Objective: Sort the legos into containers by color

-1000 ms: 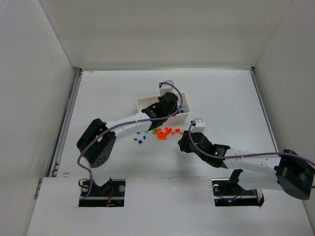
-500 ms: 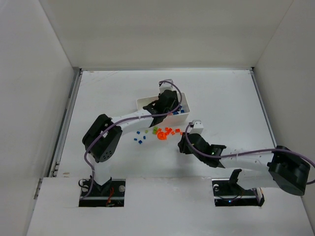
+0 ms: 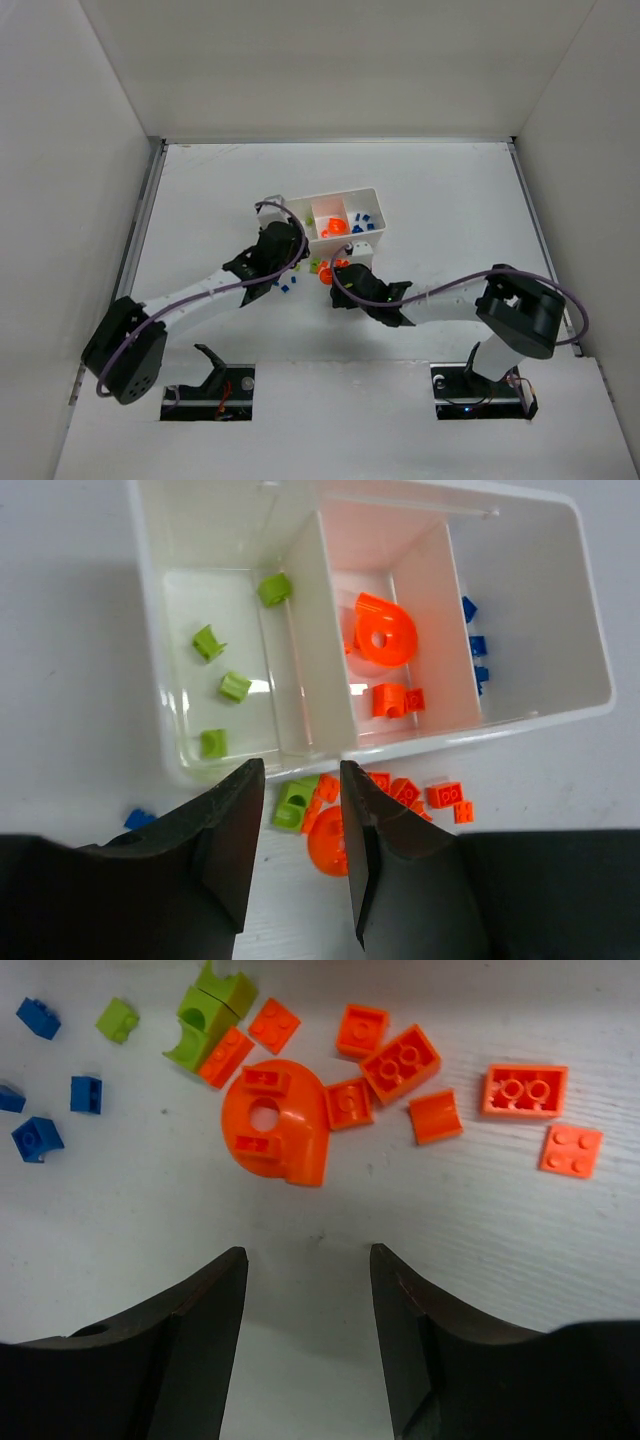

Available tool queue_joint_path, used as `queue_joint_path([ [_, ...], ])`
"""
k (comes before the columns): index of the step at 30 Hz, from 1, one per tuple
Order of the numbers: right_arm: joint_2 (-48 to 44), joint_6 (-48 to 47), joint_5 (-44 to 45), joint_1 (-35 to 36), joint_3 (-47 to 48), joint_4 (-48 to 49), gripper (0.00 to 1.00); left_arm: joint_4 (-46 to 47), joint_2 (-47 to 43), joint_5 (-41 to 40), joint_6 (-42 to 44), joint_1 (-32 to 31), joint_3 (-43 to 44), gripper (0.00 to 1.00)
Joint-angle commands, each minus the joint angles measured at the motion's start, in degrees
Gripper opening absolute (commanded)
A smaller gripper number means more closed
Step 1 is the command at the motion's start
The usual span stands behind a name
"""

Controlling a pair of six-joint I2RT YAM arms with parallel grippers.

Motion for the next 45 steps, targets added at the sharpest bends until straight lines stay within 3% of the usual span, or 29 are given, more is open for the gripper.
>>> queue_joint_path([
  [1, 3.9, -2.0, 0.4, 0.6, 4.8, 2.2, 0.58, -2.2, -7.0, -3.3, -0.5, 0.4, -4.7, 0.33],
  [6, 7.9, -2.5, 3.2, 0.6, 8.3, 1.0, 0.58, -8.1, -13.9, -5.0, -1.2, 0.2, -10.8, 0.34],
  [13, 9.6, -3.5, 6.8, 0.6, 10.2, -0.8, 0.5, -11.9, -17.5, -7.3, -2.9, -0.9, -16.7, 0.34],
  [23, 9.2, -5.3, 10.7, 1.2, 13.3, -4.2, 0.47, -13.1, -16.7, -8.2, -4.5, -3.2, -18.3, 0.34],
  [29, 10.1, -5.6, 9.8, 1.5, 14.8, -4.1, 0.37, -12.7, -14.3, -8.6, -4.6, -4.8, -17.7, 0.34],
  [38, 11.8, -7.0, 7.4, 1.2, 15.6, -2.4, 0.39, -12.2, -13.0, -10.0, -5.2, -6.8, -17.6, 0.34],
  [45, 12.7, -6.7, 5.5, 0.0, 15.8, -0.7, 0.35, -11.7, -11.3, -10.6, -5.3, -7.3, -17.2, 0.34],
])
